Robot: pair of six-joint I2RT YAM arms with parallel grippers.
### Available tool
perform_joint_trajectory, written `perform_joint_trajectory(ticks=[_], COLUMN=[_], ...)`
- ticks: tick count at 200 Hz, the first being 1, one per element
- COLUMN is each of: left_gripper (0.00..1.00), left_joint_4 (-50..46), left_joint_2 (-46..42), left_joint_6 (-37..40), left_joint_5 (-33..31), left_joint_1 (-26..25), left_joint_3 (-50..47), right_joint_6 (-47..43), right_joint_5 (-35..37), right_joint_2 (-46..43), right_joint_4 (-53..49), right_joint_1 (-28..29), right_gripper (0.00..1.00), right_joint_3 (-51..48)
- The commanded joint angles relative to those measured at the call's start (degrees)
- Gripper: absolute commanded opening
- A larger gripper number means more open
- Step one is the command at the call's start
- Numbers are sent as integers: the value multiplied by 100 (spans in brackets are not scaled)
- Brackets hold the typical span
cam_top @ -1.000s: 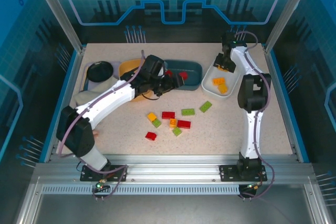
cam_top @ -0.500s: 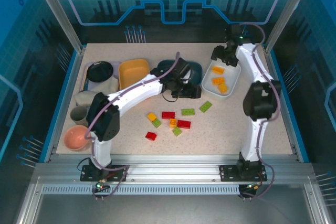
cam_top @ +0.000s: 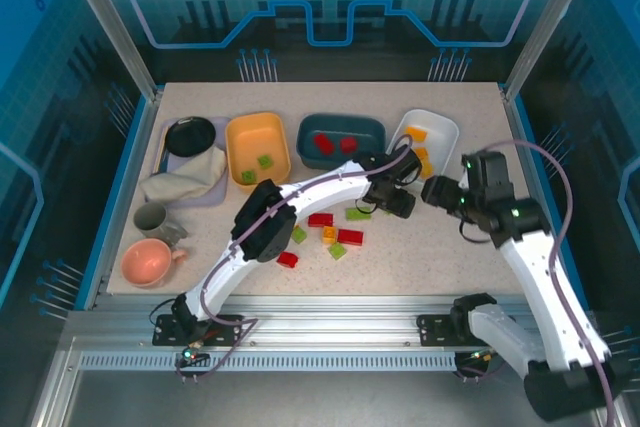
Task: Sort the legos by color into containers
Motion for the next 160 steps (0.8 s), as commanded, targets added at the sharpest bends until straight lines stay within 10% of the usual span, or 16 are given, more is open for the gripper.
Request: perform_joint_trajectory(ticks=[1, 105, 160], left_gripper=[75, 37, 31], left_joint_4=[-355, -622, -456], left_joint_2=[307, 819, -532], left_joint_6=[51, -22, -567], left_joint_5=[-648, -809, -1113], left_joint_1=[-48, -174, 45], left_joint_3=[474, 805, -177], right_joint_6=[281, 253, -245], right_joint_5=[-318, -514, -990], right_joint_2=[-692, -1038, -923], right_joint_4=[-466, -839, -375], right_joint_1=[62, 59, 76], right_gripper=[72, 71, 68], right_joint_3=[-206, -202, -214])
